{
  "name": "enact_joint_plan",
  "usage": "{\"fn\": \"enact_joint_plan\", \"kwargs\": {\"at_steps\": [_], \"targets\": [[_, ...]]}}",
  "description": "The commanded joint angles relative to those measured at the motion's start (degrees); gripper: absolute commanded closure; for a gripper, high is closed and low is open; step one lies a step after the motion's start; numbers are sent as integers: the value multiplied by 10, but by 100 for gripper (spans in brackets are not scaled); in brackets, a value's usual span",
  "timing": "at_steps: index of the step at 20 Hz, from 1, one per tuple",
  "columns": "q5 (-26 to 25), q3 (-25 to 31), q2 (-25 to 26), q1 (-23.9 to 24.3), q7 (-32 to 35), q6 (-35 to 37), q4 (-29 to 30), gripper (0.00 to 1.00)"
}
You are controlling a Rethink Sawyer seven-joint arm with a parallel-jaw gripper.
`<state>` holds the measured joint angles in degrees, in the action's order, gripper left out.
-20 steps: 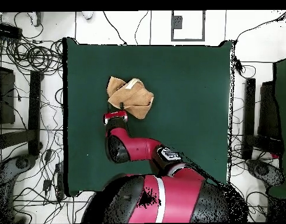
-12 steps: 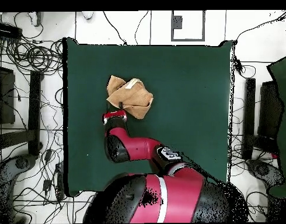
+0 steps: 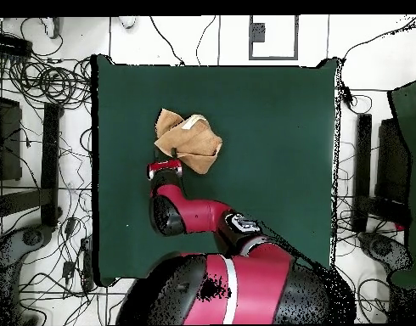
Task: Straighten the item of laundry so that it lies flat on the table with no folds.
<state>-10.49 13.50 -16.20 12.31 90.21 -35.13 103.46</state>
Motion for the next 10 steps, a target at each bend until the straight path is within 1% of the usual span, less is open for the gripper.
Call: {"fn": "enact_joint_plan", "kwargs": {"at_steps": [1,5,7,10], "targets": [[42,28,12,-34,114,53,-35,0],[53,21,7,-40,111,59,-33,0],[77,10,-12,-52,111,65,-20,0],[137,-22,-49,-89,101,96,-3,0]]}}
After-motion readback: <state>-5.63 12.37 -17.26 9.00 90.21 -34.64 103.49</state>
